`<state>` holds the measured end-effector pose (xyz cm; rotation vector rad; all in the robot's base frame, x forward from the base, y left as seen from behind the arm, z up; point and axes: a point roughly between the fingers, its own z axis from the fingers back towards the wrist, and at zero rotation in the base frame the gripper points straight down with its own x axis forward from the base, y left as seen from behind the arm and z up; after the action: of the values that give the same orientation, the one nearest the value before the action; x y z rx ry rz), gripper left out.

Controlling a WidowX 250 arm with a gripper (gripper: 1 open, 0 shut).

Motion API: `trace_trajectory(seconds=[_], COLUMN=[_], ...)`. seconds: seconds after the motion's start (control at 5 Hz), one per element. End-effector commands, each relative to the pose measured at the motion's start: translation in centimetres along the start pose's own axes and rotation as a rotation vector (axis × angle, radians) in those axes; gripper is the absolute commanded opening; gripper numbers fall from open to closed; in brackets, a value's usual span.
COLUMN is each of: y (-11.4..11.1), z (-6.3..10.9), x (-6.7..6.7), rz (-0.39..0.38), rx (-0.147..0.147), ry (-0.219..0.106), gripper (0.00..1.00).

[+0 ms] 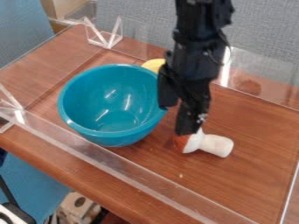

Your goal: Put the mushroom in the blue bowl

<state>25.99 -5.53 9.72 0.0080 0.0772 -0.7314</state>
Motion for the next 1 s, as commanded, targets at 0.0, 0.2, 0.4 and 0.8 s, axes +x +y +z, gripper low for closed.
trace_trajectory(seconds=[0.0, 0.2, 0.4, 0.8], y=[0.5, 1.2, 1.2, 0.8], z=[0.4, -0.7, -2.4, -4.5], x=[1.7, 2.4, 2.8, 2.9], rz=[-0.092, -0.149, -0.167, -0.163], rx=[0.037, 0.046, 0.05, 0.051], ry=[-0.05, -0.057, -0.061, -0.083], gripper=[1.0, 1.0, 1.0, 0.0])
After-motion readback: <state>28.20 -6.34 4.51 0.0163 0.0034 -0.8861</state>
